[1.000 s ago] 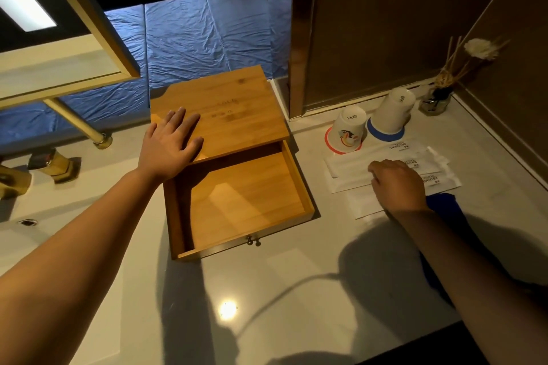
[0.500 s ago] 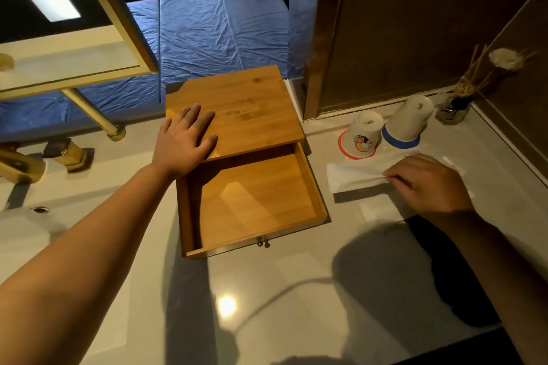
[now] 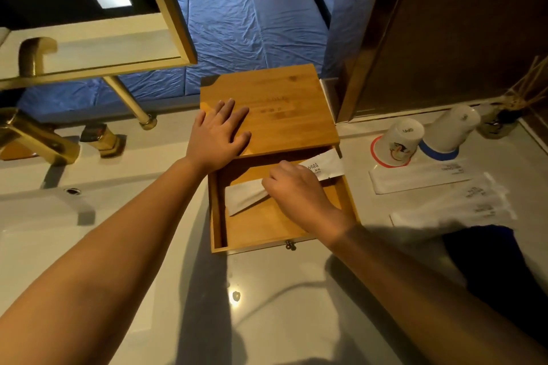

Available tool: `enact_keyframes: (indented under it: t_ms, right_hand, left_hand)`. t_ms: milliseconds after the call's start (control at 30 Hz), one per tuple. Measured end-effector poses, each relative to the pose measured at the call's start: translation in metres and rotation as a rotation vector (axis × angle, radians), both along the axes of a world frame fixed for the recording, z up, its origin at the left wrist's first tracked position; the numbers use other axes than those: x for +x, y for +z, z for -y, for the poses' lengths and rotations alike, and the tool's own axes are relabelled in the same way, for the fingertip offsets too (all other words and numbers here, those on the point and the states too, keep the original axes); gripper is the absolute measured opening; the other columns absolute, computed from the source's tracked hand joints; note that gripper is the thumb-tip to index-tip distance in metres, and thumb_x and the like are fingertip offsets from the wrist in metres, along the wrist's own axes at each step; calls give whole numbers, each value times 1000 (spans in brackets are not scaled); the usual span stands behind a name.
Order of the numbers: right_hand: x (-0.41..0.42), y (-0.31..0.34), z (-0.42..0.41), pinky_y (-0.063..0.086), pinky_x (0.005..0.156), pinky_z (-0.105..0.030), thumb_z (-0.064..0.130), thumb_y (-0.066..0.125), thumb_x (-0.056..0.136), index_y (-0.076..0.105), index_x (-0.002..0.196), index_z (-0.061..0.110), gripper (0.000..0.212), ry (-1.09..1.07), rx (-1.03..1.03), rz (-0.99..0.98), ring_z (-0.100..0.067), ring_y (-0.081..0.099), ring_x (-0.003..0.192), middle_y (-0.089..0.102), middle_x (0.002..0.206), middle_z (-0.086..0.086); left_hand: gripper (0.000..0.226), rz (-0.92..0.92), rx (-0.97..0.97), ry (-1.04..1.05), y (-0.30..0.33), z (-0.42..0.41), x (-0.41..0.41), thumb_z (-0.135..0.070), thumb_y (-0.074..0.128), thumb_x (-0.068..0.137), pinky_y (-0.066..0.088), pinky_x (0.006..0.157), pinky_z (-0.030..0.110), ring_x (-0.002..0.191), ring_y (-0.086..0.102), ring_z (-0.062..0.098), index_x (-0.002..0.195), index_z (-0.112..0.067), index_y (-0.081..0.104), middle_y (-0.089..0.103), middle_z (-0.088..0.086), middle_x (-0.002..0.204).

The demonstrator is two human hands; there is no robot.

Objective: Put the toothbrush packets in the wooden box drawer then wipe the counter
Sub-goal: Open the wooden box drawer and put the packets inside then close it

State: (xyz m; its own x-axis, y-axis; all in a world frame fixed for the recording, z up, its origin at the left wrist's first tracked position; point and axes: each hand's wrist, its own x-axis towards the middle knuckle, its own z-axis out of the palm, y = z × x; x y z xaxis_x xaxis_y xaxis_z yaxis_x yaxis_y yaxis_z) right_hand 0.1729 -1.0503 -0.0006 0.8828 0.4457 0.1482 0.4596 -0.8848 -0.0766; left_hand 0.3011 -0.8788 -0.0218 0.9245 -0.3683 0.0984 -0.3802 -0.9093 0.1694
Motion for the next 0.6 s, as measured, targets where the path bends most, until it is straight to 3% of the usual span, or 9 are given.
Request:
enact_keyframes:
  t_ms: [200, 333, 433, 500, 600]
  right_hand:
    - [27, -9, -17, 42, 43, -24, 4, 84, 46, 62, 56, 14, 26, -68, -52, 20, -21, 59, 54, 61, 55, -3]
    - [25, -18, -21, 46, 47, -26, 7, 84, 51, 67, 71, 14, 27, -169, -32, -45, -22, 62, 66, 66, 69, -5]
    - [10, -23, -18, 50, 79, -37, 15, 68, 77, 62, 112, 17, 36, -188, -43, -111, -29, 56, 104, 62, 113, -13]
    - [1, -22, -12, 38, 100, -46, 27, 55, 88, 49, 129, 22, 42, -150, -85, -189, -33, 40, 127, 47, 136, -16]
    - [0, -21, -2, 18, 112, -53, 41, 41, 94, 28, 141, 30, 51, -147, -103, -333, -33, 17, 141, 26, 152, -13]
  left_hand:
    - [65, 17, -25, -10, -2, -1, 1, -59, 25, 85, 16, 113, 47, 146, 19, 24, 143, -32, 31, 27, 6, 156]
    - [65, 19, -26, -13, -2, 0, 0, -60, 23, 85, 16, 113, 46, 146, 18, 24, 144, -32, 31, 26, 6, 156]
    - [61, 14, -21, -6, -3, 0, 1, -56, 28, 88, 14, 114, 46, 146, 16, 23, 144, -33, 29, 24, 5, 157]
    - [59, 16, -28, -4, -3, 0, 1, -55, 30, 89, 14, 114, 46, 146, 16, 23, 144, -33, 29, 24, 5, 157]
    - [59, 12, -33, -6, -2, 1, 1, -54, 30, 89, 13, 114, 45, 146, 16, 22, 145, -33, 28, 23, 5, 157]
